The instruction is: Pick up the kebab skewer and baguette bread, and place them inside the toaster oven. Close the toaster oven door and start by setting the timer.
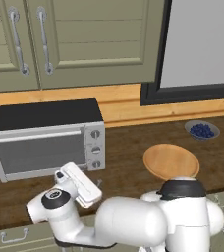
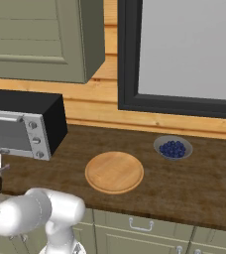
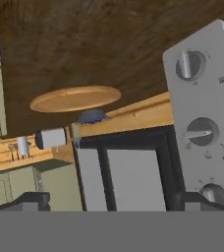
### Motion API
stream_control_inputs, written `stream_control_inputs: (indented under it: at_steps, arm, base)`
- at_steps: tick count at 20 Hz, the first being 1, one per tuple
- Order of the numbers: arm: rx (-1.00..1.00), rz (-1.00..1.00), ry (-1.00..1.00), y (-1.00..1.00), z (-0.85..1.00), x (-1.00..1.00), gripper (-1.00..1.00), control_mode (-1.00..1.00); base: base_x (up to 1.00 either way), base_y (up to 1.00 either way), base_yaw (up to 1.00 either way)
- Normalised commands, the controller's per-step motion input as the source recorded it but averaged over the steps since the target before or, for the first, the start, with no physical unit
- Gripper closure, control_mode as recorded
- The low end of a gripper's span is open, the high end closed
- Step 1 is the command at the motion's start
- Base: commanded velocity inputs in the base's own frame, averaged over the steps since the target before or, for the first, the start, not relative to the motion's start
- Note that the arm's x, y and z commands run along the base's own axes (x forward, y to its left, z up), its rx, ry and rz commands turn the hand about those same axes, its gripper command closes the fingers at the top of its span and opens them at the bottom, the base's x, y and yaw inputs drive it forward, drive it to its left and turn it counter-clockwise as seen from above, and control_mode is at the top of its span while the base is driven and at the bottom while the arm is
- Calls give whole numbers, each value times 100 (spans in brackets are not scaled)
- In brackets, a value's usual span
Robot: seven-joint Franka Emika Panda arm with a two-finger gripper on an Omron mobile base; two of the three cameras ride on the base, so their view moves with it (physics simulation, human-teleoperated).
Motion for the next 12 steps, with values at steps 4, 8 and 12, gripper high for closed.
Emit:
stream_control_inputs:
  at_steps: [4,8,12]
  arm:
    - [-7,11,26,-27,1,7,-100,-100]
    - [0,17,12,-30,0,18,-100,-100]
    - [0,19,7,-40,0,0,-100,-100]
  base:
    - [0,0,0]
    - [0,0,0]
    - [0,0,0]
